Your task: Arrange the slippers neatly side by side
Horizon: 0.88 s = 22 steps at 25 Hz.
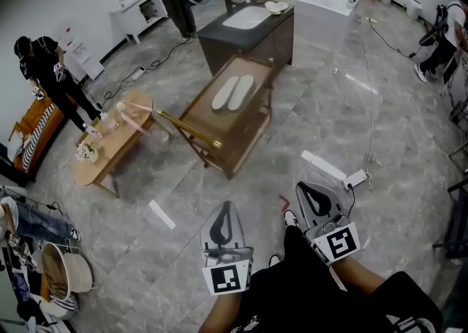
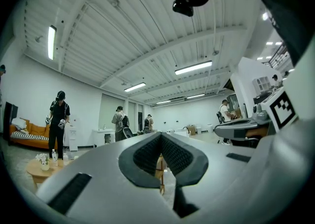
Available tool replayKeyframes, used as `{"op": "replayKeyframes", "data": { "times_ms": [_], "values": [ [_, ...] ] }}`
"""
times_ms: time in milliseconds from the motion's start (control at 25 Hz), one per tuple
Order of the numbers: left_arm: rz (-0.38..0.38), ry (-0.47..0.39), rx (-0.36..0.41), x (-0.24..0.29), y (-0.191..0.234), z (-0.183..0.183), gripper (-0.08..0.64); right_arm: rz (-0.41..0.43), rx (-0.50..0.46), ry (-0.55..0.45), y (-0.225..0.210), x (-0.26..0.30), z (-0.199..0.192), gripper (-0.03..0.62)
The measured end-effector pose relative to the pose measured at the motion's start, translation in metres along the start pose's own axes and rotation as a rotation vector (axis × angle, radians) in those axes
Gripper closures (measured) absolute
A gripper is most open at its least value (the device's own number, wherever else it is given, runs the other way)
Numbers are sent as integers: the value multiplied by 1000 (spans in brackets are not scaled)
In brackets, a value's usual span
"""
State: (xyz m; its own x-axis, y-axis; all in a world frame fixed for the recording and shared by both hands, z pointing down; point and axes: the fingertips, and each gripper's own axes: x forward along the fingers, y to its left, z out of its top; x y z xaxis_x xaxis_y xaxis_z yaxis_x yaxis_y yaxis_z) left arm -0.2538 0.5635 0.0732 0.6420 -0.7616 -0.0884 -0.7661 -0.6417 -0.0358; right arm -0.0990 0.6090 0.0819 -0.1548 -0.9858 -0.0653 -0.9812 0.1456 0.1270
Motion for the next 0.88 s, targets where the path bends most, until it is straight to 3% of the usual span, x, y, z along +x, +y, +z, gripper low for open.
{"op": "replayKeyframes", "data": {
  "times_ms": [520, 880],
  "values": [
    [81, 2, 40, 73, 19, -3, 558, 92, -31, -23, -44, 76, -8, 595],
    [131, 22, 22, 131, 21, 2, 558, 144, -75, -27, -86, 117, -3, 595]
  ]
}}
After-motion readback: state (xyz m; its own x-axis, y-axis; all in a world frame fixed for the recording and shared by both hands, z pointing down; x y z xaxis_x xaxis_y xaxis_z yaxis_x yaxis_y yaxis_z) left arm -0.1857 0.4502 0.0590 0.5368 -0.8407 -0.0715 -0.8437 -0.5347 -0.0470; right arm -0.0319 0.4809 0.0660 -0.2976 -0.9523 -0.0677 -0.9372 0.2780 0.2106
